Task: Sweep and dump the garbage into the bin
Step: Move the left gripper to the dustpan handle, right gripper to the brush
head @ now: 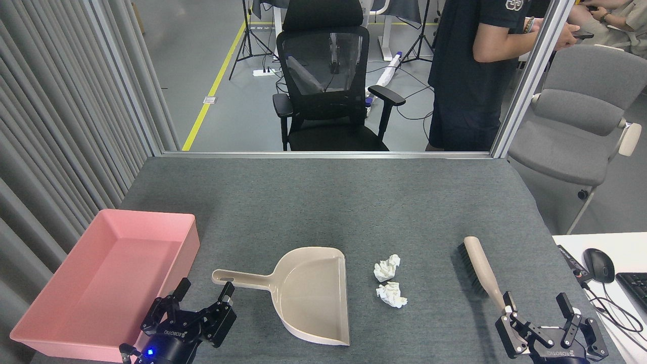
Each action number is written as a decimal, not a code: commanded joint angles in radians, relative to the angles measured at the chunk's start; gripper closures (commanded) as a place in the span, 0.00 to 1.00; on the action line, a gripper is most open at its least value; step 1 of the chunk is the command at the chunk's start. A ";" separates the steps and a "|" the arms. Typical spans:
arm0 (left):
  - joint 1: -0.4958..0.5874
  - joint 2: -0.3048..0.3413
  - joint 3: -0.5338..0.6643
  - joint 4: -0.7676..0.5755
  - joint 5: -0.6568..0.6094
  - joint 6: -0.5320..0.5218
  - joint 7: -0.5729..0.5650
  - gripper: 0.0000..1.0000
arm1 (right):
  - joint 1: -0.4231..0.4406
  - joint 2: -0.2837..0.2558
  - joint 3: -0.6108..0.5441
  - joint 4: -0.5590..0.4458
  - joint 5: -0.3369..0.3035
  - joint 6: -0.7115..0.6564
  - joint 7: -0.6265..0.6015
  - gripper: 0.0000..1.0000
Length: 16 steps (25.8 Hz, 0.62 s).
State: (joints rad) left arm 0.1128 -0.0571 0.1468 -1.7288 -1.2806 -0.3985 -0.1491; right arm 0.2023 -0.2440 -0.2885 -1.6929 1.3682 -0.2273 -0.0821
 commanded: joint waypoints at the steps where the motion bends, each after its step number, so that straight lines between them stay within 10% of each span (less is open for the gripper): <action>1: -0.015 0.000 -0.004 0.002 0.000 0.000 -0.017 0.01 | 0.002 0.000 0.002 0.001 0.000 -0.001 -0.001 0.00; 16: -0.111 -0.001 -0.003 0.002 0.250 0.001 -0.026 0.01 | 0.042 -0.006 -0.020 -0.022 0.000 -0.007 -0.001 0.00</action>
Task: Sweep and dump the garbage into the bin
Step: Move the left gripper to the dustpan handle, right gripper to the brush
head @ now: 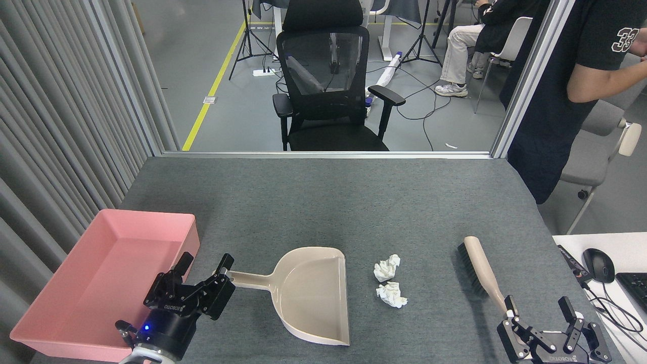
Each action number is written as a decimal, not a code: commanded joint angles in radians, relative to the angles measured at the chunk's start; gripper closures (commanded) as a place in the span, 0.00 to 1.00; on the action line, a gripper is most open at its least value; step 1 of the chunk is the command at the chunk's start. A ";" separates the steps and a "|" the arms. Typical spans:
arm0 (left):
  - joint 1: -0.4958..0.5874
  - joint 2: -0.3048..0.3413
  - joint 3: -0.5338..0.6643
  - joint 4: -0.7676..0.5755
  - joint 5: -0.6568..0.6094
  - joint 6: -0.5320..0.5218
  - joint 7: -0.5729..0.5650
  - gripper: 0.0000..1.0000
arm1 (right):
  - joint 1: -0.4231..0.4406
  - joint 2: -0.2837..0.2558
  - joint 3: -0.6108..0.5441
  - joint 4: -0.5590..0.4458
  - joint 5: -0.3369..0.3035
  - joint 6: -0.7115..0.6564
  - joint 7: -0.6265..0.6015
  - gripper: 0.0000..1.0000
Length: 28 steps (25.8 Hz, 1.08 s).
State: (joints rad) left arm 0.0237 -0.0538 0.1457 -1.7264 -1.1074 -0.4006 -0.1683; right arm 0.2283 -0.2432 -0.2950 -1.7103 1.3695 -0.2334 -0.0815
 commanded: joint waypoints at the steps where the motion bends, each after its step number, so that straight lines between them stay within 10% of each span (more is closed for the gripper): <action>1: -0.022 -0.006 -0.005 -0.001 0.087 0.005 -0.007 0.01 | 0.020 -0.007 -0.019 -0.005 -0.001 -0.003 -0.001 0.00; 13: -0.007 -0.037 -0.006 0.001 0.328 0.013 -0.027 0.01 | 0.049 -0.057 -0.039 0.052 -0.007 -0.004 -0.004 0.00; 19: -0.004 -0.035 -0.029 -0.001 0.621 0.233 -0.025 0.01 | 0.034 -0.059 -0.038 0.100 -0.007 -0.004 -0.004 0.00; 28: 0.010 -0.035 -0.081 0.004 0.649 0.244 -0.017 0.01 | -0.038 -0.057 -0.033 0.184 -0.004 -0.049 -0.009 0.00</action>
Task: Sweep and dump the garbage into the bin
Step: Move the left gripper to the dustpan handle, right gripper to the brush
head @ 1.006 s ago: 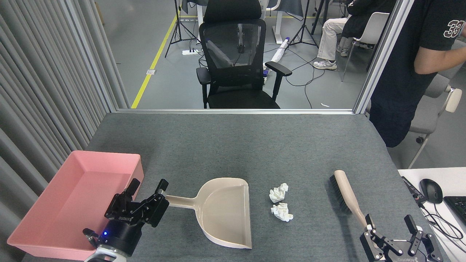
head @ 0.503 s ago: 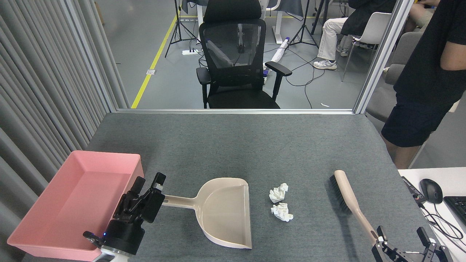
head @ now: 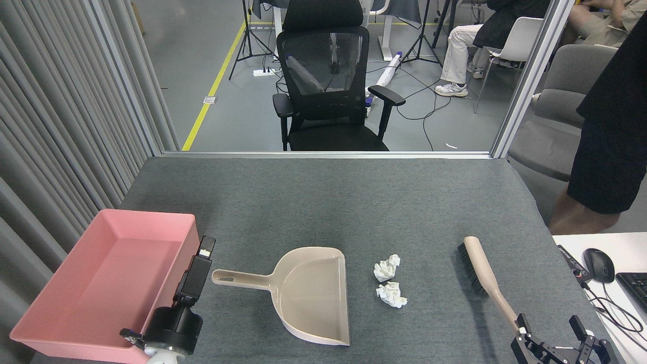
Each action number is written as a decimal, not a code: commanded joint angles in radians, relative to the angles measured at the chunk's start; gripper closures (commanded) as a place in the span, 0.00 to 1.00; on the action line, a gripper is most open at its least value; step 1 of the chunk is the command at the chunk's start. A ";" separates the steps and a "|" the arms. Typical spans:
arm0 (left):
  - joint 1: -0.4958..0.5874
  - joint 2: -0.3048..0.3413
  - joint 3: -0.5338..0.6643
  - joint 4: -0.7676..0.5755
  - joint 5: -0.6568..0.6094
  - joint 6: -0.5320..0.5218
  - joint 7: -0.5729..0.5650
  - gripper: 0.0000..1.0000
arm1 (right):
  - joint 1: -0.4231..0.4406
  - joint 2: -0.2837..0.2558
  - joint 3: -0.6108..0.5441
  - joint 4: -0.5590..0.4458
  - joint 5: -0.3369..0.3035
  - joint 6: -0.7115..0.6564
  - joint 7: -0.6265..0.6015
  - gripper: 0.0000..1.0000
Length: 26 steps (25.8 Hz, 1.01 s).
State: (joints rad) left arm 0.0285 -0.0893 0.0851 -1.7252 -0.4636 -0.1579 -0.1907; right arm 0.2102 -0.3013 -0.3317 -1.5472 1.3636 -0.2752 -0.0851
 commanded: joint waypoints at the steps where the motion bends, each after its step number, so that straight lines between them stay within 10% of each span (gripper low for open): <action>1: 0.005 0.000 -0.021 0.006 0.005 0.001 0.007 0.01 | -0.023 0.001 0.006 0.022 0.002 -0.007 -0.005 0.00; 26: 0.034 0.005 -0.019 0.107 0.006 -0.006 0.013 0.01 | -0.052 0.019 0.109 0.108 0.008 -0.001 -0.007 0.00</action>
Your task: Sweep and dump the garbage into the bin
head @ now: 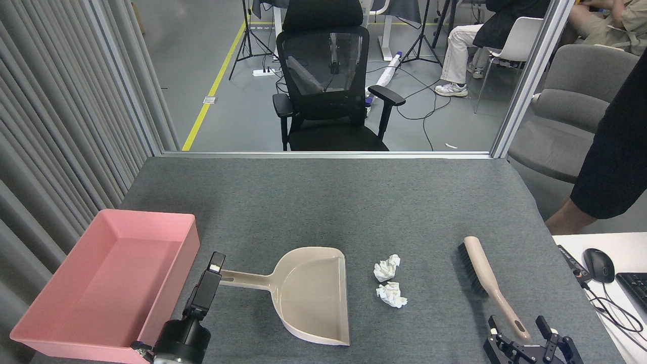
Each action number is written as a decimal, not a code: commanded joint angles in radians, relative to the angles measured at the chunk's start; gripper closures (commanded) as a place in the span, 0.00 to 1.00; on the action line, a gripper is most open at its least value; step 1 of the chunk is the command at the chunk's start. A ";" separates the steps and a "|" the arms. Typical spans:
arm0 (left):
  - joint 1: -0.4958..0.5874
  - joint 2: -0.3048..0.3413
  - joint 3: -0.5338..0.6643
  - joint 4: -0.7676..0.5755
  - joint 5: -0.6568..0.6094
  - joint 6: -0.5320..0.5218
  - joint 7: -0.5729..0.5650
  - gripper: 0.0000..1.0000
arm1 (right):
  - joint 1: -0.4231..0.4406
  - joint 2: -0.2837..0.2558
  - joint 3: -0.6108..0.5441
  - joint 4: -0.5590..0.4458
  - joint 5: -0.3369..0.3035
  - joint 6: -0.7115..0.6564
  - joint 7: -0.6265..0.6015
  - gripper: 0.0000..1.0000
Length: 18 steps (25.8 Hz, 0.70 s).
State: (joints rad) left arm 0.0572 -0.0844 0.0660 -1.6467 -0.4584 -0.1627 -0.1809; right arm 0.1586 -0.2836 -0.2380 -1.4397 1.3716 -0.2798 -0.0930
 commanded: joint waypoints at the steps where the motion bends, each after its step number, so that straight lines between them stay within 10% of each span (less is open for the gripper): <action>1: 0.006 0.000 0.002 0.042 0.003 -0.003 0.004 0.01 | -0.001 0.001 0.016 0.005 0.000 0.004 0.001 0.00; 18: 0.004 0.000 0.002 0.087 0.006 -0.046 0.004 0.01 | -0.002 -0.005 0.014 0.041 -0.002 0.008 0.001 0.00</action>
State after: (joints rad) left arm 0.0617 -0.0849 0.0672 -1.5604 -0.4525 -0.2086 -0.1762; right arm 0.1589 -0.2845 -0.2241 -1.4102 1.3688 -0.2727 -0.0922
